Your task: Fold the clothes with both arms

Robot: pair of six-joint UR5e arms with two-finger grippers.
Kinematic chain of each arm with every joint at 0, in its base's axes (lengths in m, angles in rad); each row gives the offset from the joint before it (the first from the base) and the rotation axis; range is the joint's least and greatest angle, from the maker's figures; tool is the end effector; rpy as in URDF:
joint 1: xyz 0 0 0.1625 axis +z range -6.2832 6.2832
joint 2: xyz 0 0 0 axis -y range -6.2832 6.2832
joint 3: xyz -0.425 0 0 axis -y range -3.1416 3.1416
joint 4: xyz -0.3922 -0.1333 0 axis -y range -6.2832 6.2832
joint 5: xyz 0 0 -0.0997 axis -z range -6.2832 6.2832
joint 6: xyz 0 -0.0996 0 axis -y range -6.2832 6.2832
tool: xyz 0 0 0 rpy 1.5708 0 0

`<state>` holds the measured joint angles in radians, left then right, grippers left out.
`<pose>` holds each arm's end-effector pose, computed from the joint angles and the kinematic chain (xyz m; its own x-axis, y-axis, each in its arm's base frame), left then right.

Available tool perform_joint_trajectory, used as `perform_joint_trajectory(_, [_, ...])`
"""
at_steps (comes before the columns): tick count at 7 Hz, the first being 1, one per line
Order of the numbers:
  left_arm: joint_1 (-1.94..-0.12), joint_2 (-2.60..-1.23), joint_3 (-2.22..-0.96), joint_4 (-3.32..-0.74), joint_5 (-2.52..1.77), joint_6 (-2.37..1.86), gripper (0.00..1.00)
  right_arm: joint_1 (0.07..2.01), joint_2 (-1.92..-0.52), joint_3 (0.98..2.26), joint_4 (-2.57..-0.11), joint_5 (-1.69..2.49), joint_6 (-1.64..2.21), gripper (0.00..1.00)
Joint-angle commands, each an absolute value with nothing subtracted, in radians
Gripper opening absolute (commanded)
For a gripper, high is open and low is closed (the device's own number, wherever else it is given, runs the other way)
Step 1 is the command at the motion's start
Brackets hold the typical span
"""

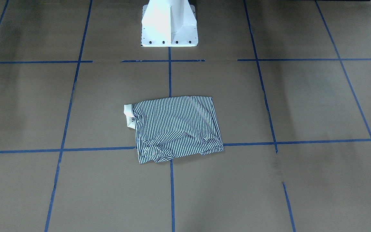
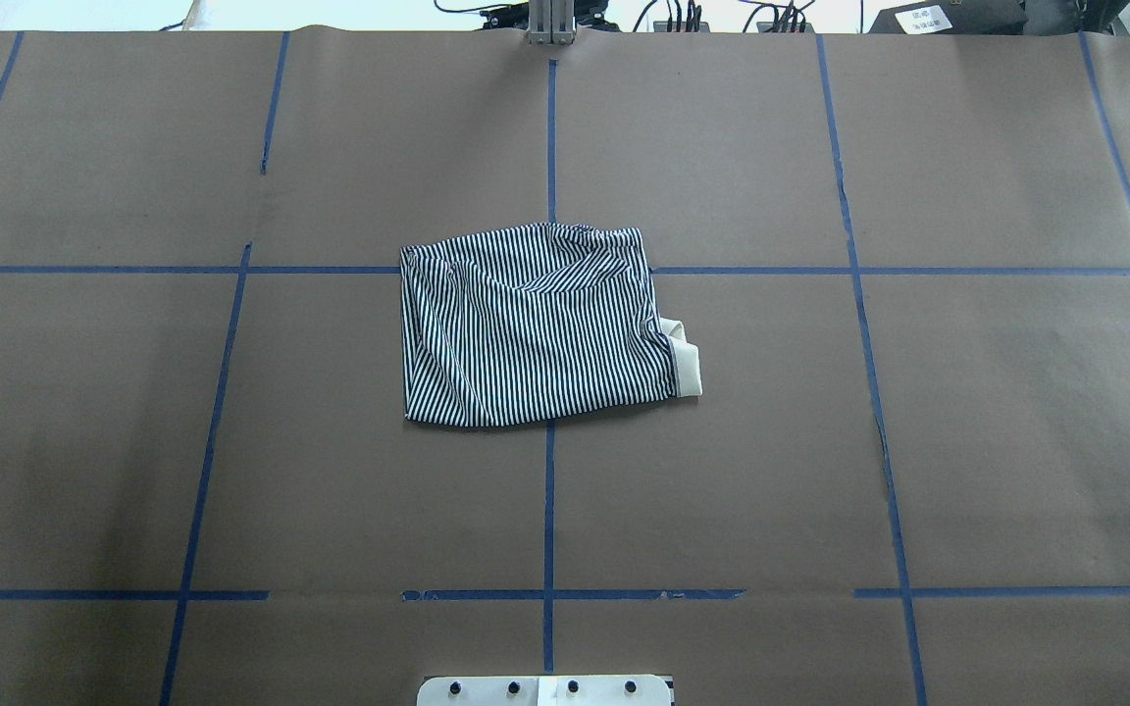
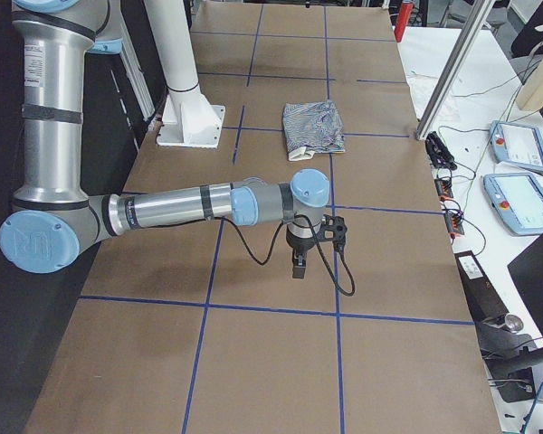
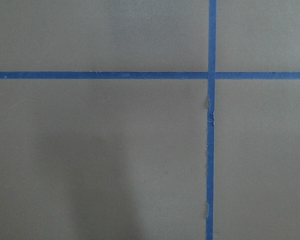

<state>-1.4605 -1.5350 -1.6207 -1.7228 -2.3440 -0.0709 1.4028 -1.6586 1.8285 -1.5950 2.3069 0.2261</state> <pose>-0.0097 -0.4911 0.6355 0.7046 0.1236 -0.6988 -0.0588 0.9915 0.1161 -0.0112 -0.4633 0.5781 0.7333 0.0043 0.6799 0.0011 1.0000 -0.0074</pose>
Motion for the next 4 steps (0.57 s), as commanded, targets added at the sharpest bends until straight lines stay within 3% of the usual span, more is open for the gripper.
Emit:
perform_joint_trajectory(1, [-1.451,-1.543,-1.608,-1.741,-2.327,-0.068,1.0,1.396,-1.651,1.83,-1.595,2.301,0.222,1.0])
perform_joint_trajectory(4, [-1.457,-1.528,-1.617,-1.766,-2.324,-0.061,1.0,1.449,-1.776,1.801,-1.592,2.301,0.219,1.0])
